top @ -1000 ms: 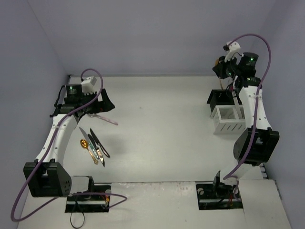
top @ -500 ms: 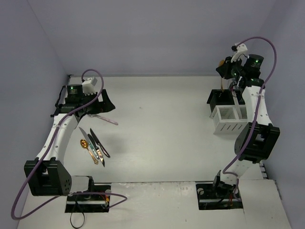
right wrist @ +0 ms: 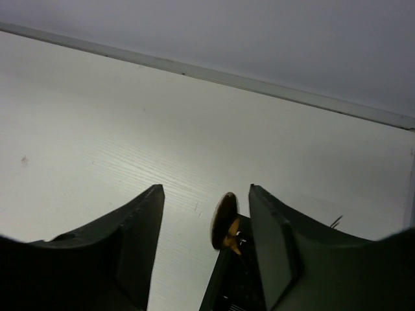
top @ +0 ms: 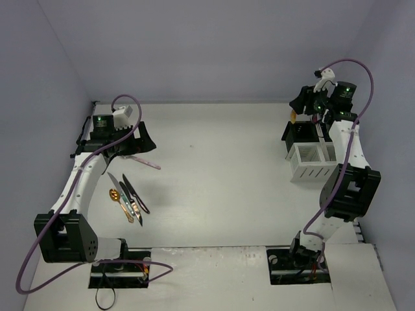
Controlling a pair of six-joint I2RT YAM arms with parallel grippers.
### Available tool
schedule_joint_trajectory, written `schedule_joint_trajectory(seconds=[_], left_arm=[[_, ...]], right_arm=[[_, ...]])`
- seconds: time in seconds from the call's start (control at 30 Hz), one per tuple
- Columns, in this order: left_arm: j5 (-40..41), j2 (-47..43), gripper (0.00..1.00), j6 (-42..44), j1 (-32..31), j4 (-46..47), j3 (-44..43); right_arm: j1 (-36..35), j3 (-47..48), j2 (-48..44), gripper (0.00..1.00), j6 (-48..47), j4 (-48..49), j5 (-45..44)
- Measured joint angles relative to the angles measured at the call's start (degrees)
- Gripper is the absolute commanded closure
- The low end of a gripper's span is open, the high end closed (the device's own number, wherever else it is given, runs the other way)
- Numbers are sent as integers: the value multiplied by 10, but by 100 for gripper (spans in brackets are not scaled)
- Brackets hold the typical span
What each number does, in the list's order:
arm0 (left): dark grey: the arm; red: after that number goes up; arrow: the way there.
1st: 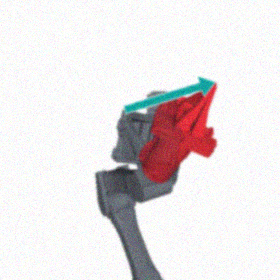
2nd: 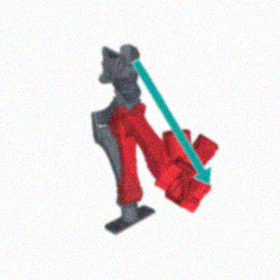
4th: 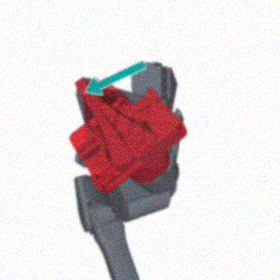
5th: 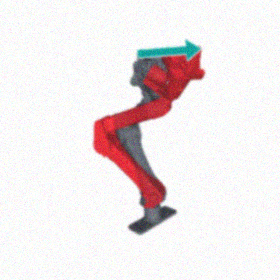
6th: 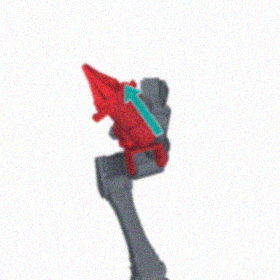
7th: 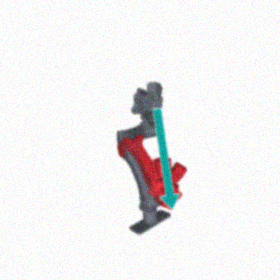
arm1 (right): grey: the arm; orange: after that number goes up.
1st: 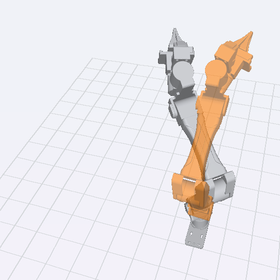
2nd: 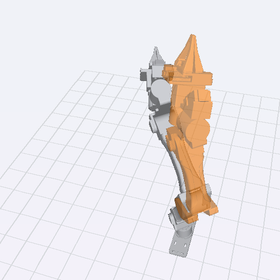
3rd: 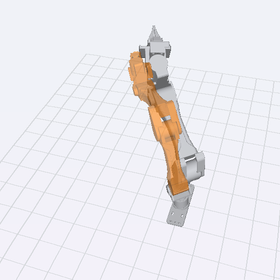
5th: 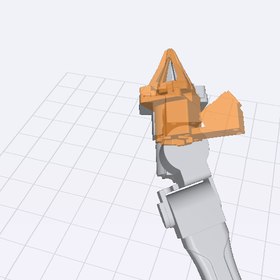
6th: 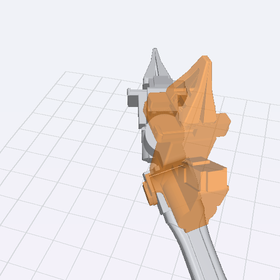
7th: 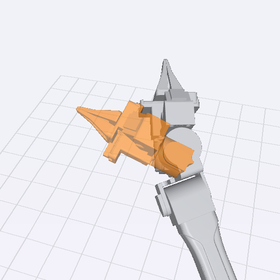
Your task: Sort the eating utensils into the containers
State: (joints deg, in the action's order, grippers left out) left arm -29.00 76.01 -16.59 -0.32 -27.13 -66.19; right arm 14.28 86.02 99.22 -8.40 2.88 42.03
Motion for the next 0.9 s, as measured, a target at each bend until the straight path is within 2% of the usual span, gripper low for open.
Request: schedule_joint_trajectory(seconds=[0.3,0.53,0.9], left_arm=[[157,43,15,-43,0,-39,-7],[261,124,21,-85,-6,-58,-10],[308,289,22,-150,-19,-65,-101]], right_arm=[[0,10,-5,41,10,0,0],[-25,29,-54,38,16,-1,-2],[-118,-8,-176,36,-12,6,4]])
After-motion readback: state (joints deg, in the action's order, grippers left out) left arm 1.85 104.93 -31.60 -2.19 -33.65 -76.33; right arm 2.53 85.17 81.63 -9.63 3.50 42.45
